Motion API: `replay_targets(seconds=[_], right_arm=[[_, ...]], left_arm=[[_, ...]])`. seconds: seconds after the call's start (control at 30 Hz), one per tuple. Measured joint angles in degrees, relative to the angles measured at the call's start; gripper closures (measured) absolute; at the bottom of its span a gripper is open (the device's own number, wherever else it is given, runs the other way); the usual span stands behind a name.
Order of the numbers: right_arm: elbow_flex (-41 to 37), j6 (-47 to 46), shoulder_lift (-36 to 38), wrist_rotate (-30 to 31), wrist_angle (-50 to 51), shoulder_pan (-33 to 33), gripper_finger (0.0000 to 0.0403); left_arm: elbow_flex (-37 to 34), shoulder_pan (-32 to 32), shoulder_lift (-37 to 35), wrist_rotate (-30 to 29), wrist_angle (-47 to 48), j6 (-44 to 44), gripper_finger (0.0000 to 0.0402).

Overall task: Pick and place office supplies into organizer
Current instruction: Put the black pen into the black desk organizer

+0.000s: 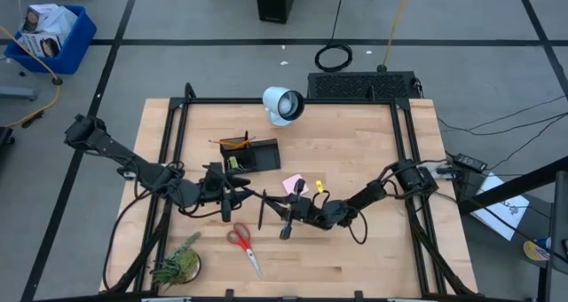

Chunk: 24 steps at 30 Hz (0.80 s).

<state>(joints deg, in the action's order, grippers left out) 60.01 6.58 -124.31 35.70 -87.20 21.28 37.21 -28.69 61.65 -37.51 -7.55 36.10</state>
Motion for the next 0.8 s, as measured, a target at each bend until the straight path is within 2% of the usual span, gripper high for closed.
replay_targets(seconds=[0.2, 0.33, 0.43, 0.67, 0.8], right_arm=[[2.54, 2.31, 0.0, -0.07, 0.0, -0.61, 0.0373], [3.14, 2.46, 0.04, -3.02, 0.24, -1.21, 0.0378], [3.14, 1.66, 0.04, -2.95, 0.44, -1.46, 0.0376], [3.14, 2.51, 0.04, -2.92, 0.7, -1.51, 0.0373], [3.12, 3.48, 0.04, -2.87, 0.88, -1.51, 0.0365]], left_arm=[[0.0, 0.0, 0.0, 0.01, -0.01, 0.03, 0.0213], [0.0, 0.01, 0.0, 0.01, -0.02, -0.15, 0.0224], [0.0, 0.01, 0.0, 0.05, -0.02, -1.06, 0.0254], [0.02, -0.06, -0.04, 2.06, -0.33, -1.72, 0.0353], [0.02, -0.06, -0.09, 2.68, -0.48, -2.66, 0.0382]])
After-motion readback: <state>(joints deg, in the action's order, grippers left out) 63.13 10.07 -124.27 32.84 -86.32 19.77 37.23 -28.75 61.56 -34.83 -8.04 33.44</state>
